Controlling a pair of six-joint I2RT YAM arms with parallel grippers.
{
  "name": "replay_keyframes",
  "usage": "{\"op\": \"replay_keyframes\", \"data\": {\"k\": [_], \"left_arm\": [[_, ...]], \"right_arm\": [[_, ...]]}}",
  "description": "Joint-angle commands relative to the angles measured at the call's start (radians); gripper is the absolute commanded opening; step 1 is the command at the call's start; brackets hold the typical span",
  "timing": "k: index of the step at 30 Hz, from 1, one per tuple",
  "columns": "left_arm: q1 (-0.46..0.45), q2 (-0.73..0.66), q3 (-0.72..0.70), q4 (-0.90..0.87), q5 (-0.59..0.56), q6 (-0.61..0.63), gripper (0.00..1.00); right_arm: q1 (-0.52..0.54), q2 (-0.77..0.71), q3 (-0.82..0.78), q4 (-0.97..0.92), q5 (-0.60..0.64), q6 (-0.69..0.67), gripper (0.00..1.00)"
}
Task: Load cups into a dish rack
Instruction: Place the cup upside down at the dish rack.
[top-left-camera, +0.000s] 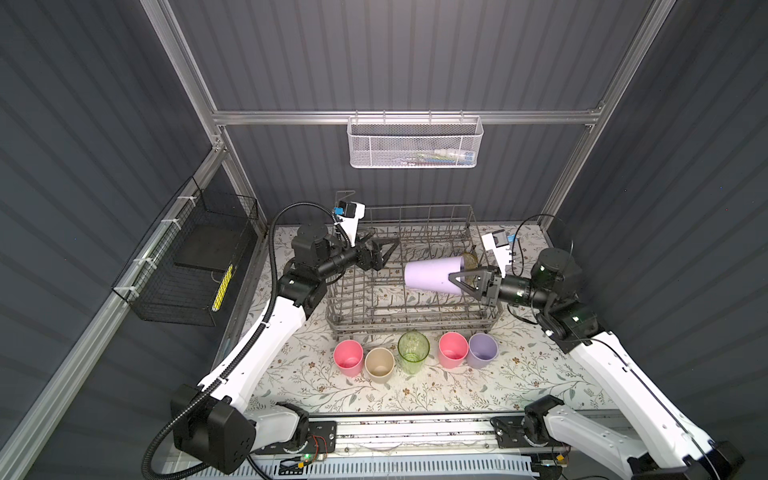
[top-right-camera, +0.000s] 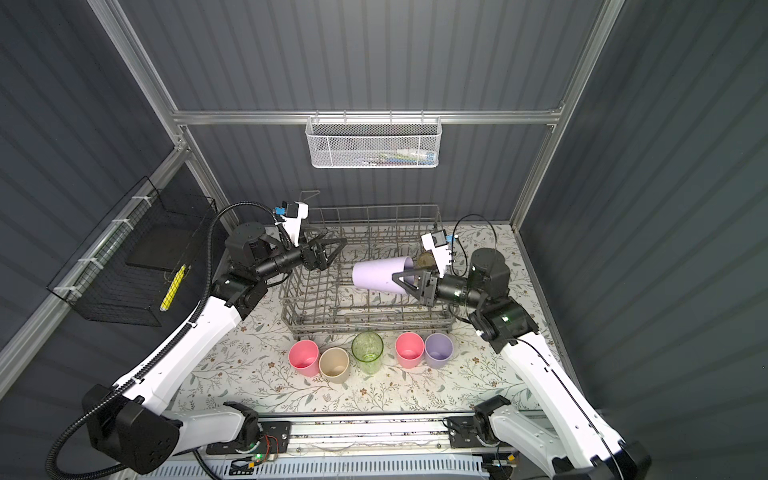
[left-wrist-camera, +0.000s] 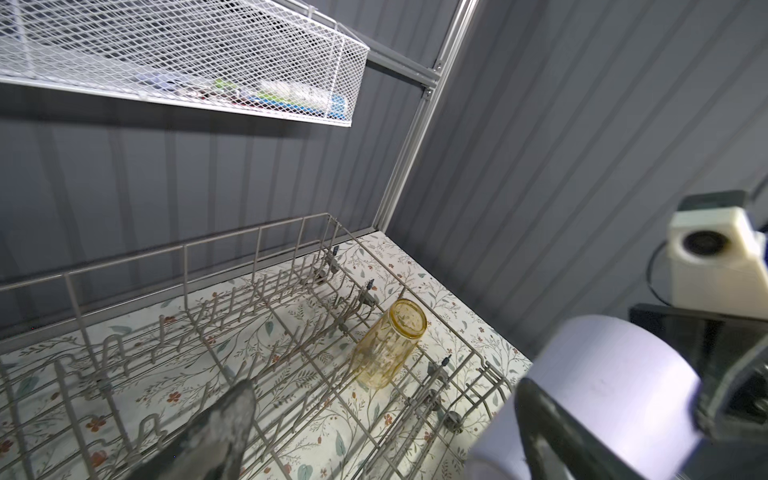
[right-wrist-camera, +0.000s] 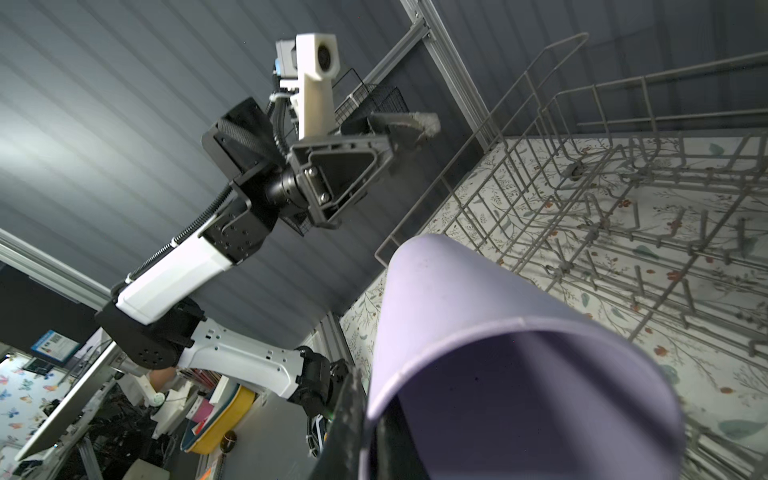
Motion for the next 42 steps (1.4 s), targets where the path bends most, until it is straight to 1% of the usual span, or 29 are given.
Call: {"op": "replay_keyframes", "data": {"k": [1, 5, 9, 12, 16, 19, 23, 28, 32, 36, 38, 42], "left_arm": [[0.003, -0.008, -0.020, 0.093, 0.128, -0.024, 0.97], [0.004, 0.019, -0.025, 0.145, 0.242, -0.048, 0.96], [0.003, 0.051, -0.015, 0.174, 0.345, -0.066, 0.95], [0.003, 0.072, 0.006, 0.155, 0.398, -0.062, 0.94], [0.002, 0.101, 0.028, 0.126, 0.432, -0.054, 0.93], [0.002, 0.112, 0.031, 0.127, 0.427, -0.054, 0.92], [0.001, 0.126, 0.036, 0.138, 0.413, -0.059, 0.92], [0.002, 0.137, 0.042, 0.136, 0.368, -0.057, 0.94], [0.002, 0.151, 0.050, 0.148, 0.393, -0.066, 0.93], [0.002, 0.159, 0.048, 0.166, 0.419, -0.079, 0.89], [0.001, 0.164, 0.050, 0.173, 0.435, -0.082, 0.82], [0.000, 0.159, 0.043, 0.179, 0.449, -0.083, 0.81]], "right_arm": [[-0.039, 0.039, -0.010, 0.343, -0.124, 0.170, 0.00], [-0.092, 0.150, -0.045, 0.644, -0.173, 0.368, 0.00], [-0.106, 0.255, -0.045, 0.873, -0.210, 0.524, 0.00], [-0.108, 0.325, -0.035, 1.033, -0.228, 0.633, 0.00], [-0.108, 0.392, -0.011, 1.178, -0.246, 0.745, 0.00], [-0.106, 0.422, 0.001, 1.226, -0.261, 0.786, 0.00], [-0.104, 0.428, -0.011, 1.246, -0.272, 0.802, 0.00], [-0.101, 0.409, -0.051, 1.255, -0.274, 0.802, 0.00], [-0.095, 0.404, -0.062, 1.227, -0.289, 0.780, 0.00], [-0.089, 0.436, -0.050, 1.272, -0.307, 0.816, 0.00], [-0.087, 0.457, -0.041, 1.316, -0.313, 0.849, 0.00], [-0.083, 0.494, -0.017, 1.380, -0.333, 0.904, 0.00]]}}
